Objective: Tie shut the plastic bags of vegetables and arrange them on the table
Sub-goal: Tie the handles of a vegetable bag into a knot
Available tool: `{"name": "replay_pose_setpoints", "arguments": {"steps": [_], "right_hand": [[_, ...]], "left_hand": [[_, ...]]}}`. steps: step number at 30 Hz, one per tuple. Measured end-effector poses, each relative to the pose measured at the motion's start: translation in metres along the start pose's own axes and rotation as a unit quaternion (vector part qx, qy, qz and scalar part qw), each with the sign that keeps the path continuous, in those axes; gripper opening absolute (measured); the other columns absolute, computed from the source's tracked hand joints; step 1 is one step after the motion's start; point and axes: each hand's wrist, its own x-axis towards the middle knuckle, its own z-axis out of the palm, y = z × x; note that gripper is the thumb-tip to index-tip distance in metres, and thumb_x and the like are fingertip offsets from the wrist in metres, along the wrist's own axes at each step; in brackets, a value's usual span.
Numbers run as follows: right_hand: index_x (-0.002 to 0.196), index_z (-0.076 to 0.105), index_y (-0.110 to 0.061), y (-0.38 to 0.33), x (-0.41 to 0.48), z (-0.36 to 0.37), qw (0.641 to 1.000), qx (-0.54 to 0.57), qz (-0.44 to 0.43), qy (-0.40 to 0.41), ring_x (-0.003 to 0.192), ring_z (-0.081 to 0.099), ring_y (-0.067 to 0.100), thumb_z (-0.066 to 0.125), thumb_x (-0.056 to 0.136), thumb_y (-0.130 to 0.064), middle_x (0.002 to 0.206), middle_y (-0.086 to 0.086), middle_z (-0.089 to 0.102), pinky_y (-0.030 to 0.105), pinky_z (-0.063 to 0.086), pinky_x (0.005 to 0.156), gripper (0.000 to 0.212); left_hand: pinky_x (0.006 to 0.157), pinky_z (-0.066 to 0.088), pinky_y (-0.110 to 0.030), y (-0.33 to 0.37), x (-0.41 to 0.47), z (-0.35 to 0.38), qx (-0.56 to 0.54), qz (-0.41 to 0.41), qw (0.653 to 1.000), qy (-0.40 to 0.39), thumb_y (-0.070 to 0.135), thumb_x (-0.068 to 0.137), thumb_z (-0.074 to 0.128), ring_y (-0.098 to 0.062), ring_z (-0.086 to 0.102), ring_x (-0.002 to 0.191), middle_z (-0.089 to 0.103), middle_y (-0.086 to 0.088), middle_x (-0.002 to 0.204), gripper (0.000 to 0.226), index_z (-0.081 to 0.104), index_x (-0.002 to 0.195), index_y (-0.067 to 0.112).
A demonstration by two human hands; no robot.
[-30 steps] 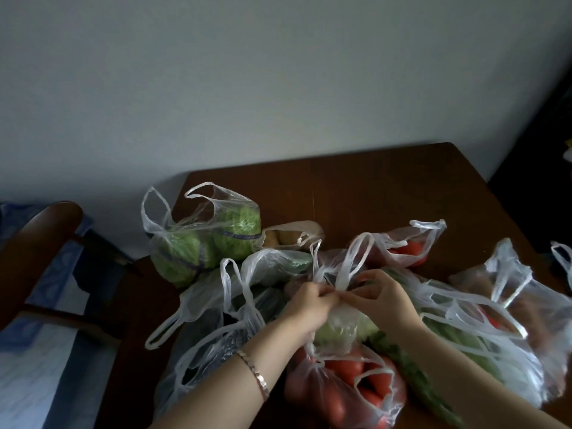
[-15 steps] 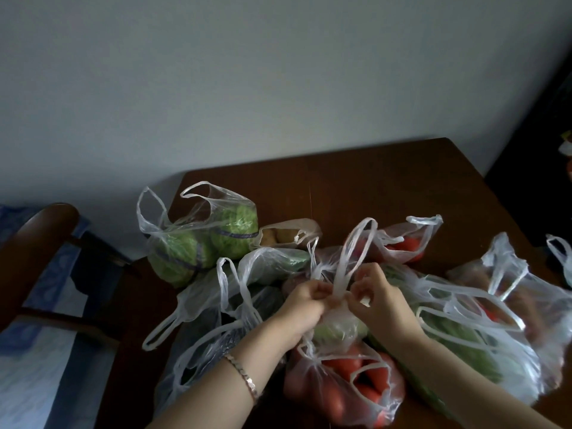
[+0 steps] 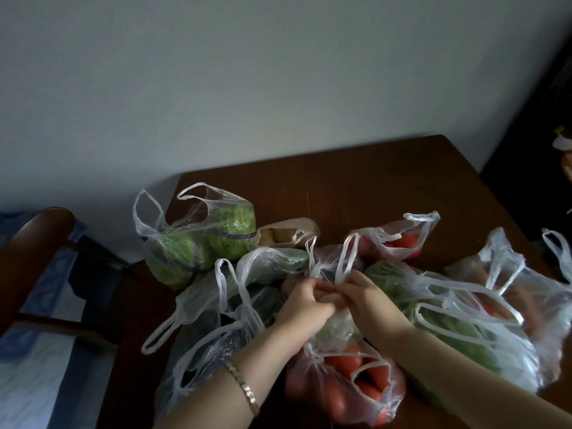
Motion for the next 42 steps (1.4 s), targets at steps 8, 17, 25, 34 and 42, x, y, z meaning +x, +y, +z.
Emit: {"name": "replay_pose_setpoints", "arguments": {"steps": [8,17,25,34,42], "right_hand": [[0.097,0.072,-0.004,-0.011,-0.001,0.002,0.982,0.130,0.100,0.095,0.082,0.055,0.012,0.055,0.081,0.010,0.088,-0.002,0.056,-0.002,0.037,0.073,0.027],[0.090,0.074,-0.007,-0.008,-0.008,-0.001,0.974,0.137,0.085,0.162,0.073,0.059,-0.006,0.068,0.074,0.006,0.083,0.001,0.069,-0.003,0.039,0.071,0.022],[0.096,0.069,-0.003,-0.006,-0.004,0.002,0.986,0.122,0.084,0.075,0.079,0.052,0.007,0.053,0.083,0.007,0.087,0.000,0.056,0.000,0.037,0.073,0.023],[0.088,0.066,0.008,0.009,0.007,-0.023,0.907,0.285,0.279,-0.136,0.070,0.050,0.018,0.057,0.084,0.002,0.073,0.010,0.055,0.019,0.040,0.066,0.012],[0.079,0.064,0.008,0.020,-0.005,-0.028,0.875,0.374,0.228,-0.207,0.071,0.050,0.019,0.062,0.072,-0.009,0.075,0.012,0.056,0.022,0.041,0.070,0.019]], "left_hand": [[0.048,0.035,-0.016,0.003,-0.001,0.000,0.008,0.014,1.000,0.014,0.017,0.083,0.066,-0.005,0.047,0.052,0.054,0.006,0.057,0.003,0.067,0.080,0.017],[0.066,0.042,-0.025,0.003,0.005,0.004,0.000,0.027,1.000,0.015,0.021,0.083,0.065,-0.011,0.056,0.069,0.063,0.008,0.068,0.019,0.066,0.067,0.030],[0.062,0.043,-0.013,-0.003,0.005,0.000,0.029,0.121,0.992,-0.009,0.017,0.083,0.066,0.007,0.054,0.054,0.062,0.014,0.057,0.015,0.069,0.070,0.024],[0.075,0.039,-0.002,-0.015,0.001,-0.010,0.207,0.355,0.912,0.012,0.015,0.084,0.057,0.007,0.053,0.082,0.068,-0.003,0.089,0.019,0.068,0.096,0.006],[0.079,0.052,-0.025,-0.029,0.010,0.006,0.162,0.264,0.950,0.037,0.031,0.085,0.055,-0.013,0.065,0.089,0.070,0.004,0.094,0.016,0.064,0.097,0.026]]}}
